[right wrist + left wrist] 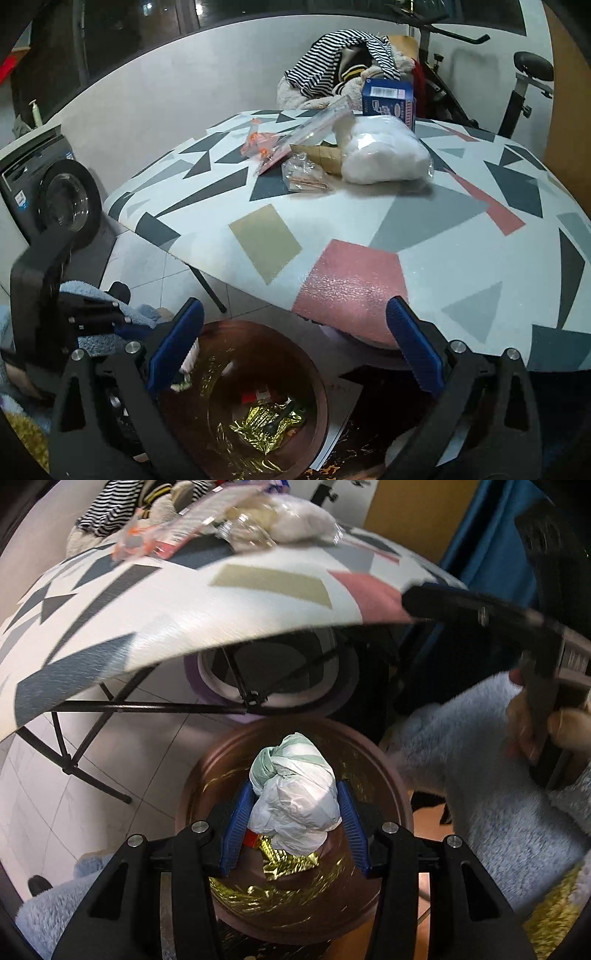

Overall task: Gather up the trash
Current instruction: 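Lower the tissue bundle into the bin and open the left gripper, then move both grippers back over the table toward the remaining trash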

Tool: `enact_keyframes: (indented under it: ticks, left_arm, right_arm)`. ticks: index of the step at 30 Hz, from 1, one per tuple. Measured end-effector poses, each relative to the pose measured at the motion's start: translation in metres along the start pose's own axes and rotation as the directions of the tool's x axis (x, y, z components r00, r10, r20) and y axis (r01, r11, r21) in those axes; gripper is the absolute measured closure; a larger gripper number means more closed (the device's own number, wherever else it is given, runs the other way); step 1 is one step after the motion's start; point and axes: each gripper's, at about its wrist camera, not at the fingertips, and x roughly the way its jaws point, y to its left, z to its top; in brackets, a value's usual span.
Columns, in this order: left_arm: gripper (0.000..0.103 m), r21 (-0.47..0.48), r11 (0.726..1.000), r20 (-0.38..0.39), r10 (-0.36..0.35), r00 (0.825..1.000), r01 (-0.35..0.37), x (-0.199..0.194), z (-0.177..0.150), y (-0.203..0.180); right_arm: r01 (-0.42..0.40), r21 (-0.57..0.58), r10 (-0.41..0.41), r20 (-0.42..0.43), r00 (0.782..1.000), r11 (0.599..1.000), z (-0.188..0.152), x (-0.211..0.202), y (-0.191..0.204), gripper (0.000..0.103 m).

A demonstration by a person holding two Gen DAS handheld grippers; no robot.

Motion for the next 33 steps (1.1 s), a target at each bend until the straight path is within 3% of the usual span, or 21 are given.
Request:
enact_keyframes:
  ticks: [10,11,14,16,22,27,33]
  left_arm:
    - [0.056,0.049,0.999,-0.051,0.0,0.999,0.003,0.011,-0.006,-0.009]
    - [0.054,0.052,0.999,-0.051,-0.005,0.999,0.007,0.01,-0.007,-0.01]
    - [0.035,0.049,0.999,-0.04,-0.011,0.999,0.013,0.008,-0.006,-0.01]
    - [0.033,0.038,0.999,-0.022,-0.012,1.0,0.013,0.004,-0.005,-0.009]
    - [0.024,-0.055,0.998,0.102,0.021,0.995,-0.016,-0.021,0.0,0.007]
    - [0.016,-0.153,0.988,0.252,0.066,0.966,-0.028,-0.052,0.001,0.026]
    - [0.015,-0.265,0.964,0.322,0.118,0.939,-0.031,-0.072,0.001,0.048]
  right_arm:
    - [0.003,0.024,-0.003,0.017,1.0,1.0,-0.003,-0.001,-0.004,0.006]
    - [0.003,0.026,-0.004,0.015,1.0,1.0,-0.003,-0.001,-0.005,0.006]
    - [0.009,0.028,-0.009,0.006,1.0,1.0,-0.002,0.0,-0.005,0.006]
    - [0.011,0.028,-0.012,0.001,1.0,1.0,-0.002,0.001,-0.005,0.006]
    - [0.016,0.024,-0.016,-0.003,1.0,1.0,-0.003,0.002,-0.005,0.006]
    - [0.023,0.017,-0.023,-0.01,1.0,1.0,-0.004,0.004,-0.004,0.006]
    - [0.034,0.011,-0.034,-0.023,0.999,0.999,-0.005,0.007,-0.002,0.006]
